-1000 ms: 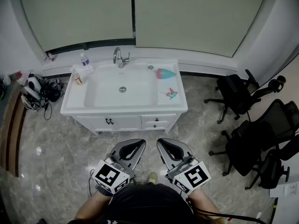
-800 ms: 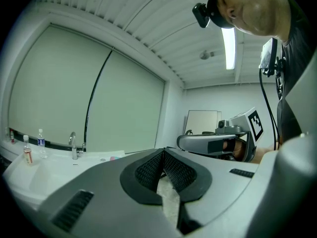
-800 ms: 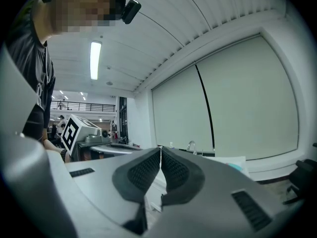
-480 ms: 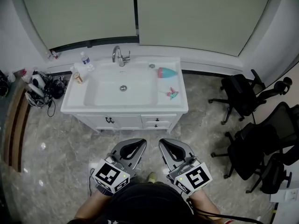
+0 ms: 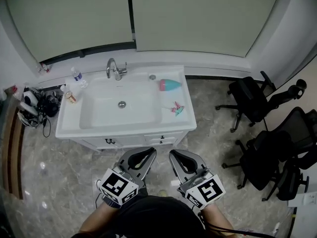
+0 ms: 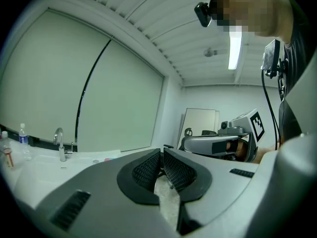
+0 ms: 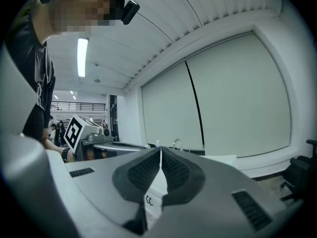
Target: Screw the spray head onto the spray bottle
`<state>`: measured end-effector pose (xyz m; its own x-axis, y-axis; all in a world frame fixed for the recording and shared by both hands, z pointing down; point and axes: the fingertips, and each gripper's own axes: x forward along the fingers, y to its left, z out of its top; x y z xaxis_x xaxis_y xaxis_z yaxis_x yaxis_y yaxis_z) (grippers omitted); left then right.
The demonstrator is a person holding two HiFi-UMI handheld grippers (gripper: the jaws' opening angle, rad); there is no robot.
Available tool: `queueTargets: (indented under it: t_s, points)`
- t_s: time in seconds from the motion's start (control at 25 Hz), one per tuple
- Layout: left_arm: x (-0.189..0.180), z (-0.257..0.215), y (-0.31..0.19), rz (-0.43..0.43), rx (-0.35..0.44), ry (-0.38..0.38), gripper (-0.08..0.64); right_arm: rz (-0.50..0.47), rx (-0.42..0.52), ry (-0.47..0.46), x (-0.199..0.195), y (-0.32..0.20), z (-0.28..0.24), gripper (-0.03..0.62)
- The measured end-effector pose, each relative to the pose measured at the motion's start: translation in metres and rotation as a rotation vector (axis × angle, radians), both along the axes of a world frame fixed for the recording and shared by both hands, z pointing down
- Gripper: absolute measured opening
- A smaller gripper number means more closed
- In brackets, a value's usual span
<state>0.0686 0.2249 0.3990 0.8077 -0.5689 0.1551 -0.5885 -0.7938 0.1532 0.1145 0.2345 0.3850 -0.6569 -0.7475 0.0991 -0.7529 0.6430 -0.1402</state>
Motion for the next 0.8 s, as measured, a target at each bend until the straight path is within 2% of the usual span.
queueTargets:
  t_s: [0.32, 0.52, 0.68, 0.8]
  points:
    - [-0.024, 0.002, -0.131, 0.125, -0.005, -0.029, 0.006, 0.110, -0.035, 0.001, -0.029, -0.121, -0.002, 0.001]
    - [-0.038, 0.012, -0.200, 0.194, -0.015, -0.045, 0.006, 0.192, -0.016, -0.005, -0.043, -0.189, 0.000, 0.002]
    - [-0.036, 0.023, -0.246, 0.221, -0.040, -0.053, 0.006, 0.239, -0.061, 0.004, -0.039, -0.226, 0.010, 0.002]
    - [-0.020, 0.029, -0.277, 0.229, -0.054, -0.062, 0.008, 0.257, -0.114, 0.012, -0.021, -0.250, 0.023, 0.002]
